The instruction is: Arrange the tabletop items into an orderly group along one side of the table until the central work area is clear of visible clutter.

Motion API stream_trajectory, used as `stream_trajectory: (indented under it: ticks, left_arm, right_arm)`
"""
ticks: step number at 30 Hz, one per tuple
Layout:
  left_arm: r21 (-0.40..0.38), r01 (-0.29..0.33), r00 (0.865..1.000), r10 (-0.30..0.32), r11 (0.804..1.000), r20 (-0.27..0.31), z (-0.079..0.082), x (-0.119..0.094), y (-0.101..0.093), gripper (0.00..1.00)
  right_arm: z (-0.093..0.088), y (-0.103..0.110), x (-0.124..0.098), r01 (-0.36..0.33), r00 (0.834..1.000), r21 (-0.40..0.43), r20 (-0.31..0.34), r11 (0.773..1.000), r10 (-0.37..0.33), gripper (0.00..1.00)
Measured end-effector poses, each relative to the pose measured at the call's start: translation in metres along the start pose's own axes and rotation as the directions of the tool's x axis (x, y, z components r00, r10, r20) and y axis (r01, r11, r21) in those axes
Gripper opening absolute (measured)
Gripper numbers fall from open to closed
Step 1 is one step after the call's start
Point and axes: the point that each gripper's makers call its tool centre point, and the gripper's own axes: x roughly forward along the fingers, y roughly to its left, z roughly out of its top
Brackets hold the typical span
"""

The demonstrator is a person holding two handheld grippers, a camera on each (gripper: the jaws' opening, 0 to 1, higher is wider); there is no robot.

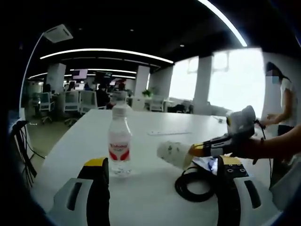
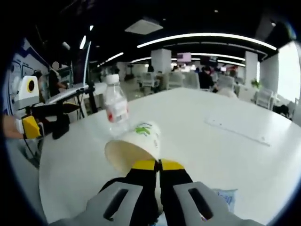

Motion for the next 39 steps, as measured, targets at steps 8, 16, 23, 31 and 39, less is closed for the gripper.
stream_trajectory:
  ticks: [8,16,23,31,39]
  left_arm:
    - [0.024,0.057,0.998,-0.056,0.998,-0.018,-0.003,-0.006,-0.013,0.93]
    - [0.047,0.113,0.994,-0.112,0.993,-0.018,-0.003,-0.008,-0.029,0.91]
    - [0.070,0.152,0.988,-0.151,0.986,-0.017,0.001,-0.010,-0.038,0.89]
    - [0.096,0.202,0.979,-0.200,0.975,-0.025,-0.001,-0.014,-0.049,0.87]
    - [0.107,0.276,0.961,-0.273,0.955,-0.038,-0.002,-0.021,-0.066,0.84]
  right_arm:
    - [-0.005,0.007,-0.023,-0.017,0.998,0.040,-0.060,0.999,0.020,0.00]
    - [0.001,0.018,-0.047,-0.043,0.997,0.028,-0.066,0.999,0.045,0.00]
    - [0.003,0.030,-0.062,-0.072,0.994,0.038,-0.074,0.997,0.075,0.00]
    - [0.001,0.043,-0.081,-0.097,0.989,0.053,-0.108,0.994,0.103,0.00]
    - [-0.004,0.054,-0.100,-0.123,0.979,0.051,-0.160,0.991,0.130,0.00]
